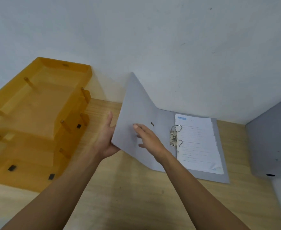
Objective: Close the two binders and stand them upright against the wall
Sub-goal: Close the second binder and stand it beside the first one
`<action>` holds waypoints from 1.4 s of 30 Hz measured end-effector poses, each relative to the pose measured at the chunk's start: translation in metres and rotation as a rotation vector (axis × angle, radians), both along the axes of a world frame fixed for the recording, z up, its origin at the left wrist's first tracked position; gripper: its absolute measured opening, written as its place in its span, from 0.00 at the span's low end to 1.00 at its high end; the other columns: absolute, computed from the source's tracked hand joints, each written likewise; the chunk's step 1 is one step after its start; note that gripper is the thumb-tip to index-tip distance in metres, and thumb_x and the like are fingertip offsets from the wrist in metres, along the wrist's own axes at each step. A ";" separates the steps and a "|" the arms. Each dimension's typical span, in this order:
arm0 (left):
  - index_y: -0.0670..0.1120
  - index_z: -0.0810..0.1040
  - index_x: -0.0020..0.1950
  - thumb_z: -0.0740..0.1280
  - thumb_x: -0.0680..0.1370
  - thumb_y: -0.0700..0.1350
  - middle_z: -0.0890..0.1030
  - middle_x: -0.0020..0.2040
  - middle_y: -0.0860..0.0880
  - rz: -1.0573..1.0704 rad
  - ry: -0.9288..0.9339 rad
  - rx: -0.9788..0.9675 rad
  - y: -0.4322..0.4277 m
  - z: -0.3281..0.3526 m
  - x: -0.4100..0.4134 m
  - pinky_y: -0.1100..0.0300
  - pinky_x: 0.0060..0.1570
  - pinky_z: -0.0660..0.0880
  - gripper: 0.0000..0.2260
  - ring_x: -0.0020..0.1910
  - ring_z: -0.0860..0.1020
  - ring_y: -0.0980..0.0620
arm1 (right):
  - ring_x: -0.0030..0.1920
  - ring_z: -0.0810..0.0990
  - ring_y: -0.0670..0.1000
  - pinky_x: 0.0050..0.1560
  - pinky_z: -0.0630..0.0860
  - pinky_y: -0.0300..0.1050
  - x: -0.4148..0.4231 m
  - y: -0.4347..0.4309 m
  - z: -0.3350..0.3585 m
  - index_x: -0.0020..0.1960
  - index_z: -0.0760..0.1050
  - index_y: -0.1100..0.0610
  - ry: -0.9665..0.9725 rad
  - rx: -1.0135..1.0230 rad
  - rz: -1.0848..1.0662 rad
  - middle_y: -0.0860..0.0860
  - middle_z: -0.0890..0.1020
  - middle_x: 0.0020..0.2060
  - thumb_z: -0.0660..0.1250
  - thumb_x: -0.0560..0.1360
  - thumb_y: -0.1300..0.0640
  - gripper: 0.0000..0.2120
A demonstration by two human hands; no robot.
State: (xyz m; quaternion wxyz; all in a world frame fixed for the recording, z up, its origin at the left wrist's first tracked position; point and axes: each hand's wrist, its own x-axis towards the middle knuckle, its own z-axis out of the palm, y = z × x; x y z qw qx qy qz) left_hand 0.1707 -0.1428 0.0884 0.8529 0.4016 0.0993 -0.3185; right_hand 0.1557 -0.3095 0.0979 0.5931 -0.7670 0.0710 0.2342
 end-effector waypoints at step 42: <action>0.44 0.76 0.68 0.78 0.65 0.58 0.82 0.61 0.43 -0.091 -0.076 1.060 -0.246 -0.114 -0.073 0.52 0.42 0.77 0.35 0.50 0.81 0.45 | 0.78 0.63 0.53 0.75 0.59 0.43 -0.115 -0.320 -0.097 0.80 0.59 0.57 0.272 -0.371 0.002 0.53 0.62 0.80 0.66 0.79 0.52 0.33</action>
